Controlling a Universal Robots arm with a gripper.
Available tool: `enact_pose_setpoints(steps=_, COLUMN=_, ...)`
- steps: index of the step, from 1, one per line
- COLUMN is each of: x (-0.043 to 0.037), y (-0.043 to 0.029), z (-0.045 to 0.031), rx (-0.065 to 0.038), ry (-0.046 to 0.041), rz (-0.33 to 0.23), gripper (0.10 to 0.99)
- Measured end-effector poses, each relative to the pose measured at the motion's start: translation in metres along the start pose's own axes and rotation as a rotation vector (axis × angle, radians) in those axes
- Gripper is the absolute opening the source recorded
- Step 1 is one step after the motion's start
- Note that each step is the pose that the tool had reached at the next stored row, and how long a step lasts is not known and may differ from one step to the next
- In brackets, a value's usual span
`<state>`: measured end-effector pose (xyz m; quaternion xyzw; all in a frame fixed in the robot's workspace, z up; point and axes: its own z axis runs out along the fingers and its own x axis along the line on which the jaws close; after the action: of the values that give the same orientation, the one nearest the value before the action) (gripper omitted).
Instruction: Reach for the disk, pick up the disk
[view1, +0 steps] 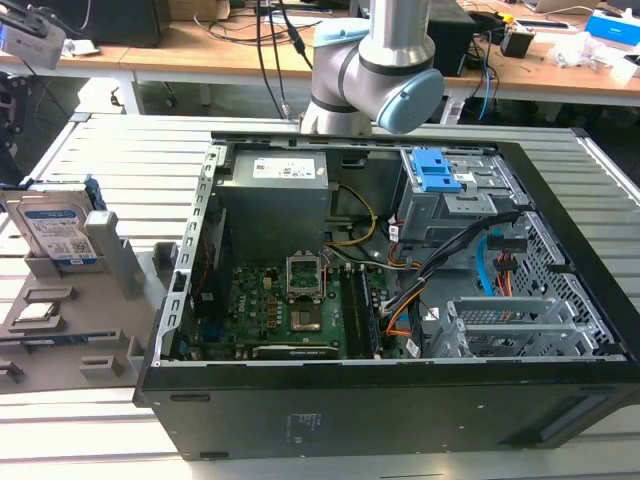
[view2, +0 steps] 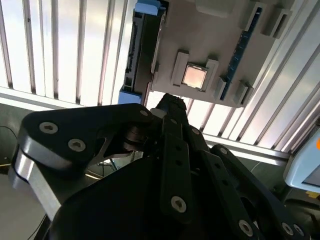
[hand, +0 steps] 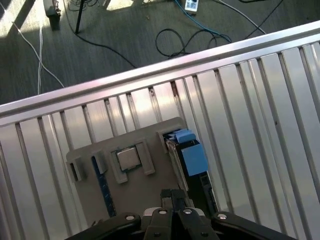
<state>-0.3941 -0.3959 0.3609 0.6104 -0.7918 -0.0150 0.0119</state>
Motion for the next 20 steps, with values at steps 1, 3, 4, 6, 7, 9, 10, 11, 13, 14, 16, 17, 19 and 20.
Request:
enact_pose_setpoints(steps=1, x=0.0, y=0.0, z=0.0, rx=0.0, ry=0.0002, rz=-0.006, gripper=0.106)
enact_pose_setpoints(steps=3, x=0.0, y=0.0, z=0.0, rx=0.0, ry=0.0008, rz=-0.021, gripper=0.106)
enact_pose_setpoints(steps=4, x=0.0, y=0.0, z=0.0, rx=0.0, ry=0.0012, rz=-0.032, gripper=0.106)
enact_pose_setpoints(steps=6, x=0.0, y=0.0, z=0.0, rx=0.0, ry=0.0017, rz=-0.046, gripper=0.106)
enact_pose_setpoints(steps=7, x=0.0, y=0.0, z=0.0, rx=0.0, ry=0.002, rz=-0.053, gripper=0.106)
enact_pose_setpoints(steps=9, x=0.0, y=0.0, z=0.0, rx=0.0, ry=0.0028, rz=-0.073, gripper=0.106)
enact_pose_setpoints(steps=10, x=0.0, y=0.0, z=0.0, rx=0.0, ry=0.0031, rz=-0.079, gripper=0.106)
enact_pose_setpoints(steps=11, x=0.0, y=0.0, z=0.0, rx=0.0, ry=0.0032, rz=-0.085, gripper=0.106)
enact_pose_setpoints(steps=13, x=0.0, y=0.0, z=0.0, rx=0.0, ry=0.0038, rz=-0.099, gripper=0.106)
enact_pose_setpoints(steps=14, x=0.0, y=0.0, z=0.0, rx=0.0, ry=0.004, rz=-0.105, gripper=0.106)
enact_pose_setpoints(steps=16, x=0.0, y=0.0, z=0.0, rx=0.0, ry=0.0047, rz=-0.124, gripper=0.106)
enact_pose_setpoints(steps=17, x=0.0, y=0.0, z=0.0, rx=0.0, ry=0.0052, rz=-0.137, gripper=0.106)
enact_pose_setpoints(steps=19, x=0.0, y=0.0, z=0.0, rx=0.0, ry=0.0059, rz=-0.155, gripper=0.106)
enact_pose_setpoints(steps=20, x=0.0, y=0.0, z=0.0, rx=0.0, ry=0.0061, rz=-0.16, gripper=0.106)
